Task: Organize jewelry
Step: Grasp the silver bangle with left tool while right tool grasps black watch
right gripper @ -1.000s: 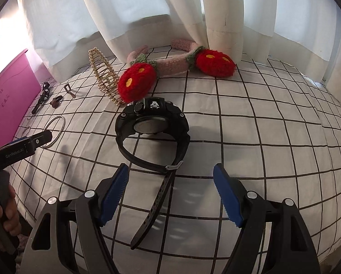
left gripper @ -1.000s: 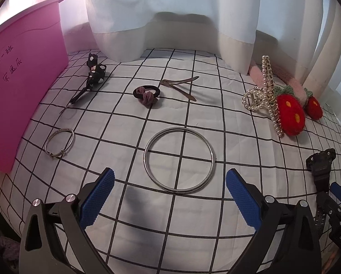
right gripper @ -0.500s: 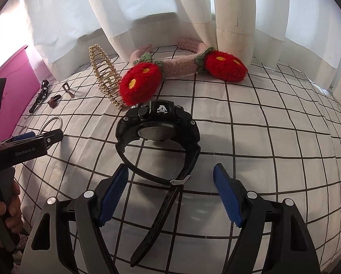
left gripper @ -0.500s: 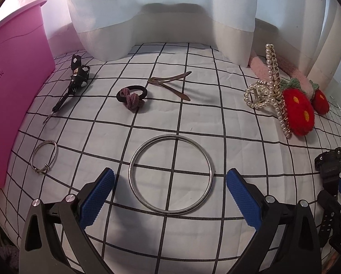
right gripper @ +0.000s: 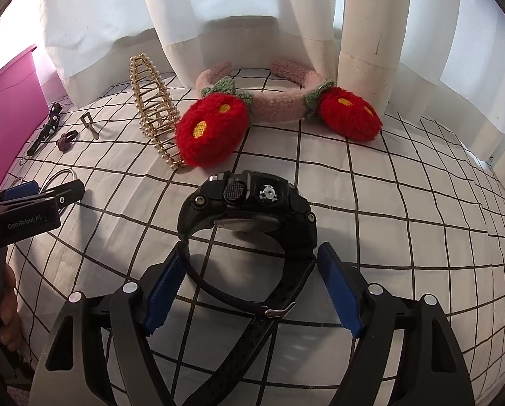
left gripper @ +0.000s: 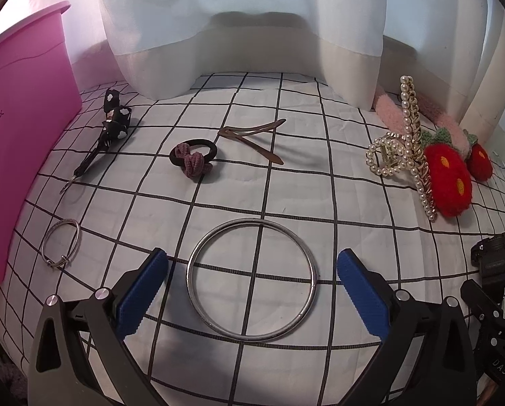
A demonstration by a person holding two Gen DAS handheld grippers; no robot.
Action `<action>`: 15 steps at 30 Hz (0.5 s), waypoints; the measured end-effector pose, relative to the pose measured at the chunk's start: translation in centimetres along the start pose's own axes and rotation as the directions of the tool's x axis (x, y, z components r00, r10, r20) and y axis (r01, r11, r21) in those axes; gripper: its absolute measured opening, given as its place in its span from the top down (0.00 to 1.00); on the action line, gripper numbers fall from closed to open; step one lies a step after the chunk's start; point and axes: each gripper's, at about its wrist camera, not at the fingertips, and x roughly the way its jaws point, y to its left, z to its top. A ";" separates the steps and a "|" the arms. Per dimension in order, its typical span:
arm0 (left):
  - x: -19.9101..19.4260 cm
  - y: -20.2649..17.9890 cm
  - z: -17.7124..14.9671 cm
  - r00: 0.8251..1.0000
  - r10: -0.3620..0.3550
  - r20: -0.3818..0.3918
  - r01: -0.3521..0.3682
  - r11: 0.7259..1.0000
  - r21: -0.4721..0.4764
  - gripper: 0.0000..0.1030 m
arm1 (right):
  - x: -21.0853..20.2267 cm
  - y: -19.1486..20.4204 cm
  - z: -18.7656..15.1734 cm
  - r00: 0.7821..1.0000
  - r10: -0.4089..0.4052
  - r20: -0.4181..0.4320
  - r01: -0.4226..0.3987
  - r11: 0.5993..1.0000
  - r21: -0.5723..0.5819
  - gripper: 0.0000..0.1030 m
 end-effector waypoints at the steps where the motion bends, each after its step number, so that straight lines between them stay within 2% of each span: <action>1: 0.0 0.1 0.0 1.000 -0.006 0.000 0.006 1.000 0.002 0.05 | 0.0 0.0 0.0 1.000 -0.003 0.006 0.003 1.000 -0.001 0.24; 8: -0.5 0.3 -0.5 1.000 -0.012 0.003 0.012 1.000 -0.001 0.08 | -0.1 0.2 -0.1 1.000 0.000 0.030 0.000 1.000 -0.009 0.24; 10: -0.9 0.4 -1.0 1.000 -0.010 0.009 0.010 1.000 -0.001 0.12 | -0.3 0.3 -0.3 0.999 0.004 0.035 -0.003 1.000 -0.015 0.25; 13: -1.4 0.4 -1.2 1.000 -0.009 0.019 0.009 1.000 0.000 0.19 | -0.5 0.6 -0.4 0.999 0.018 0.049 -0.016 0.999 -0.037 0.34; 15: -1.6 0.4 -1.0 1.000 -0.014 0.027 0.014 1.000 0.001 0.31 | -0.5 0.8 -0.4 0.999 0.017 0.050 -0.015 0.999 -0.043 0.37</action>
